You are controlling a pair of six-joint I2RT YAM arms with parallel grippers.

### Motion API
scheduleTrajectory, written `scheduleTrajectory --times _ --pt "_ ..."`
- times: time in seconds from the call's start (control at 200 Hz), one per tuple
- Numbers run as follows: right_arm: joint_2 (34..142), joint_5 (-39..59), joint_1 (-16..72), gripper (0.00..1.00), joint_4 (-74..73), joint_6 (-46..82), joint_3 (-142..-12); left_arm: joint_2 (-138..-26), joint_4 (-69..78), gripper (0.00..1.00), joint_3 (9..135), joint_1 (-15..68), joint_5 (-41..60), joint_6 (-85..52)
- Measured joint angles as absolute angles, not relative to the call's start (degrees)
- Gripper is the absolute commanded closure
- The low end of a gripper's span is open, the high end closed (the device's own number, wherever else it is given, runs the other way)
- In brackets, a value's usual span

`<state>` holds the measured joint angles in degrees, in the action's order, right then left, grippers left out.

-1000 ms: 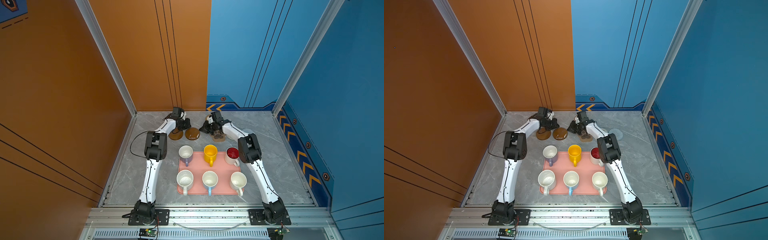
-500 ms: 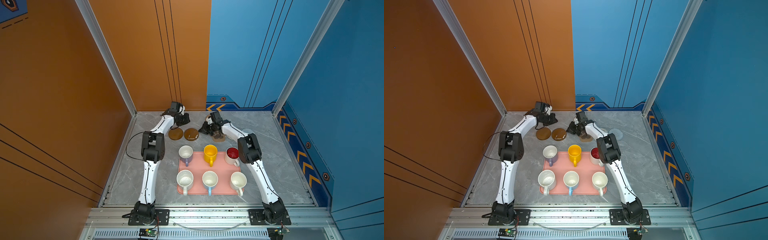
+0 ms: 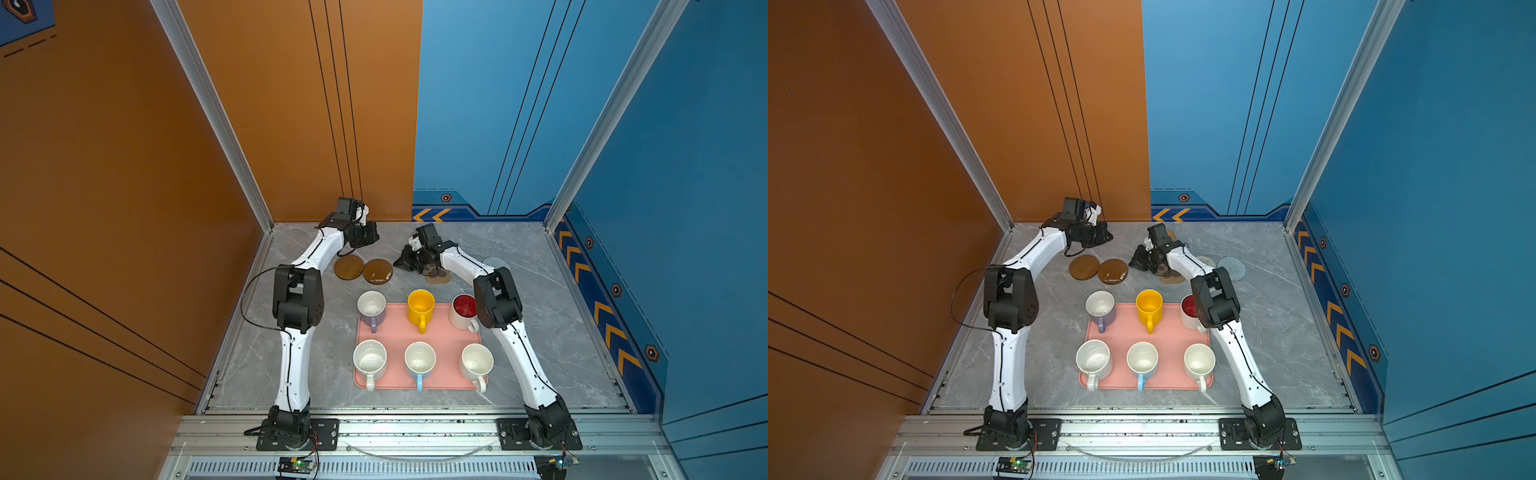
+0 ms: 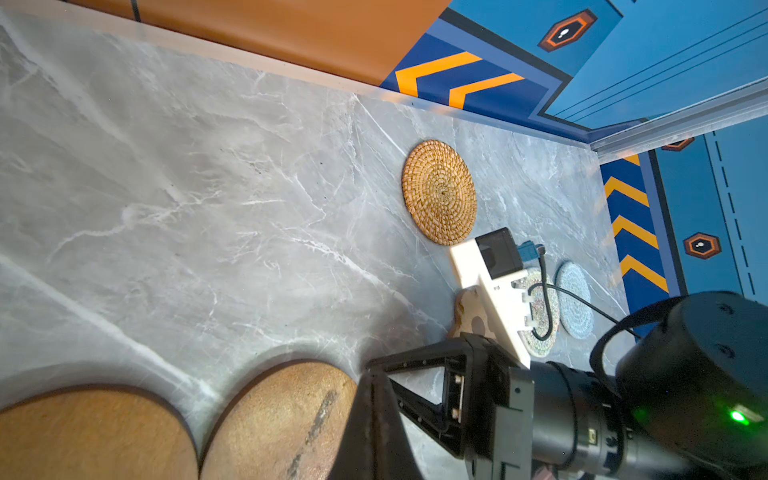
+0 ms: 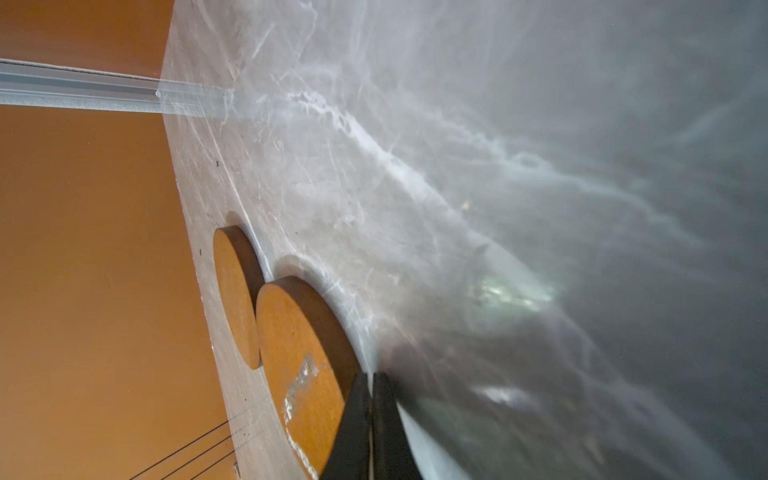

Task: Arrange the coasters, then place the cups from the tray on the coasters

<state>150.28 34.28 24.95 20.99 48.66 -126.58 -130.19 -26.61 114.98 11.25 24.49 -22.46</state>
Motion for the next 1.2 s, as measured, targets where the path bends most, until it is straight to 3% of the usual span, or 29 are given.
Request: scheduleTrajectory --times 0.456,0.741,1.197 --pt "141.99 29.98 17.08 0.98 21.96 45.15 -125.47 -117.25 -19.42 1.0 101.23 13.87 26.04 -22.76" --pt "147.37 26.59 14.46 1.0 22.79 45.25 -133.32 -111.68 -10.66 1.0 89.03 15.68 26.0 -24.47" --pt "155.39 22.61 14.63 0.99 22.52 47.0 -138.76 -106.06 -8.29 1.0 80.58 19.7 26.72 -25.12"
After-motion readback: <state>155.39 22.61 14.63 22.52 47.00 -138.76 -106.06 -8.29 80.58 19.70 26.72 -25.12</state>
